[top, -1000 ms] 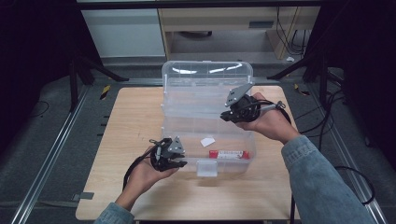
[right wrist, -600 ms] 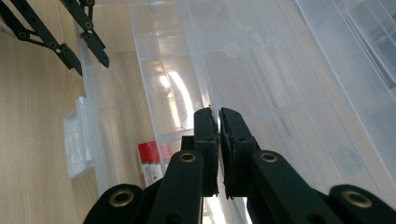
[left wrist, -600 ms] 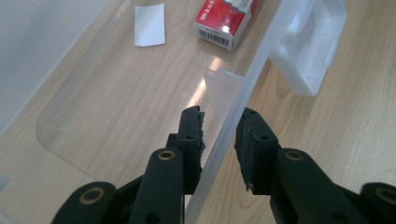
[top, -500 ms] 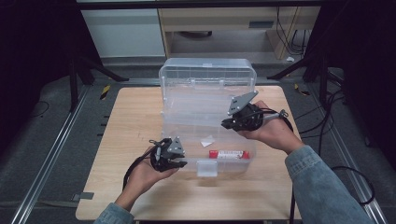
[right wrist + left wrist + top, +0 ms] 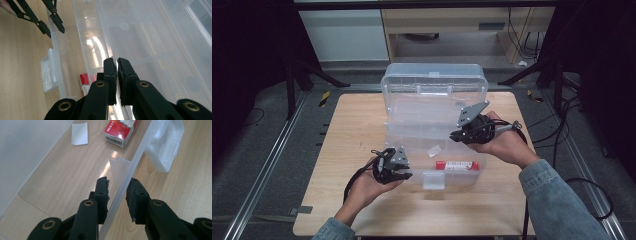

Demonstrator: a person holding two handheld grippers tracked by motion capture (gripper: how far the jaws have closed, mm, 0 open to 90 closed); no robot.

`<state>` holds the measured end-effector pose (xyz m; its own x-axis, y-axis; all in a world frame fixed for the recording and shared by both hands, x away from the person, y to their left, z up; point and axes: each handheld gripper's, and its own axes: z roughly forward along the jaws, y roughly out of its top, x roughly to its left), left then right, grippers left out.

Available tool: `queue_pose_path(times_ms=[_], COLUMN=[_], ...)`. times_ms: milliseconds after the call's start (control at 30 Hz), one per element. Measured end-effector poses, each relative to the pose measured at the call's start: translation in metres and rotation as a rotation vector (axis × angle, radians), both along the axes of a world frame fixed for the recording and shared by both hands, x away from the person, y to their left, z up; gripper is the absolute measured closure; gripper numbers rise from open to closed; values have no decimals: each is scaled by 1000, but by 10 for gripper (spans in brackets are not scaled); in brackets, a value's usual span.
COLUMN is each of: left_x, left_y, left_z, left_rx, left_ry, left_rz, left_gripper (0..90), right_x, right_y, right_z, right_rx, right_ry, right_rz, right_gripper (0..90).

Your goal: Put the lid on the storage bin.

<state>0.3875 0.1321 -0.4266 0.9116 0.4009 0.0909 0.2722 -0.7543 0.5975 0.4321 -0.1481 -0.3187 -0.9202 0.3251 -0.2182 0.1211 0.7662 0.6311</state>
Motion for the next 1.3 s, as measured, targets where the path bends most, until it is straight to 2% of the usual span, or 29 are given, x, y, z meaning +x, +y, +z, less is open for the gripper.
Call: queue_pose_path(times_ms=[500, 767, 933, 967, 1133, 1300], left_x=[1, 0, -2, -4, -11, -19], left_y=[1, 2, 11, 12, 25, 39], left_z=[0, 0, 7, 9, 29, 45], left_rx=[-11, -13, -48, -59, -181, -250], left_ry=[7, 6, -10, -14, -25, -17], left_rz=[-1, 1, 26, 35, 66, 92], left_gripper=[706, 700, 610, 570, 484, 444], right_x=[-7, -13, -13, -12, -12, -13], right_y=[-3, -3, -4, -4, -4, -5], right_z=[-7, -11, -12, -11, -11, -12], right_rx=[14, 3, 12, 14, 15, 20], right_ry=[17, 20, 23, 25, 25, 24], right_rz=[13, 21, 20, 21, 20, 18], right_gripper=[856, 851, 849, 849, 846, 845])
